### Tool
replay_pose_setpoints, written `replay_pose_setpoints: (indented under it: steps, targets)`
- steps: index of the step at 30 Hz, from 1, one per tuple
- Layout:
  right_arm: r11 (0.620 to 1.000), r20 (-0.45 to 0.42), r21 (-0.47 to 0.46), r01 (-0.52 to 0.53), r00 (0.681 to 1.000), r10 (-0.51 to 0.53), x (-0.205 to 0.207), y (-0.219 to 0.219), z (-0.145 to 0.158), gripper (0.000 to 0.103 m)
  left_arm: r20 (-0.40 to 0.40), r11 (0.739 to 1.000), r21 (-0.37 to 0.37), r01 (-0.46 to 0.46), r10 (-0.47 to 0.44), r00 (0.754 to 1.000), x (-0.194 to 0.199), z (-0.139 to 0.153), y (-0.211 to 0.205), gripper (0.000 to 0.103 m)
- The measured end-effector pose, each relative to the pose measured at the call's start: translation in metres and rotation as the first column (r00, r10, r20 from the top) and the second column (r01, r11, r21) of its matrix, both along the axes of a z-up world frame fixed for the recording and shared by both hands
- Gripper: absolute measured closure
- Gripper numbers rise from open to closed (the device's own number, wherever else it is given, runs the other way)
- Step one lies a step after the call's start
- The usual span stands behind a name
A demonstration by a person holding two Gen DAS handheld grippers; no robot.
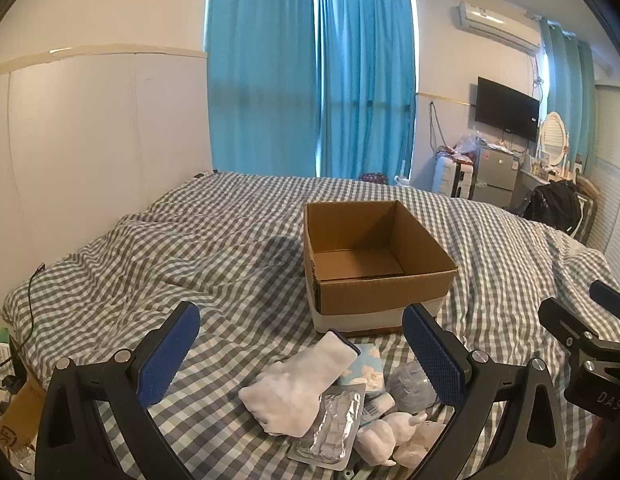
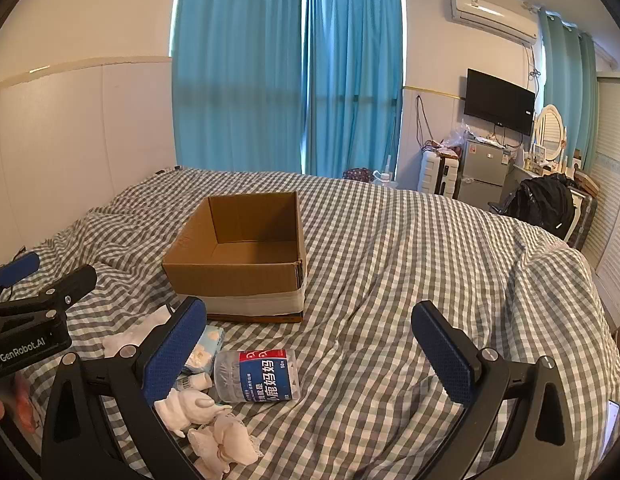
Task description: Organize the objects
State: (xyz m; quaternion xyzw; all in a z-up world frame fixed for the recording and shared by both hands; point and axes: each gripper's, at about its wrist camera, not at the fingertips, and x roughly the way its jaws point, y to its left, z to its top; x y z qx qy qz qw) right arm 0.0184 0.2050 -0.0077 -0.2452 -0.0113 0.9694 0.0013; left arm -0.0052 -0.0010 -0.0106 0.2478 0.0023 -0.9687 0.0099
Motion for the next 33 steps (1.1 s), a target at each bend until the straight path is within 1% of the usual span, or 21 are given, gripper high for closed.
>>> replay_pose_setpoints:
  steps: [15, 33]
  targets:
    - [1.000, -0.003, -0.007, 0.000, 1.000, 0.000, 0.000, 0.001, 0.000, 0.000, -0.010, 1.000, 0.010, 0.005, -0.005, 1.000, 0.002, 0.006, -0.004, 0.000]
    - [1.000, -0.018, -0.001, -0.020, 1.000, 0.020, 0.007, -0.005, 0.012, 0.000, -0.030, 1.000, 0.006, 0.024, -0.024, 0.999, 0.009, 0.014, -0.006, 0.000]
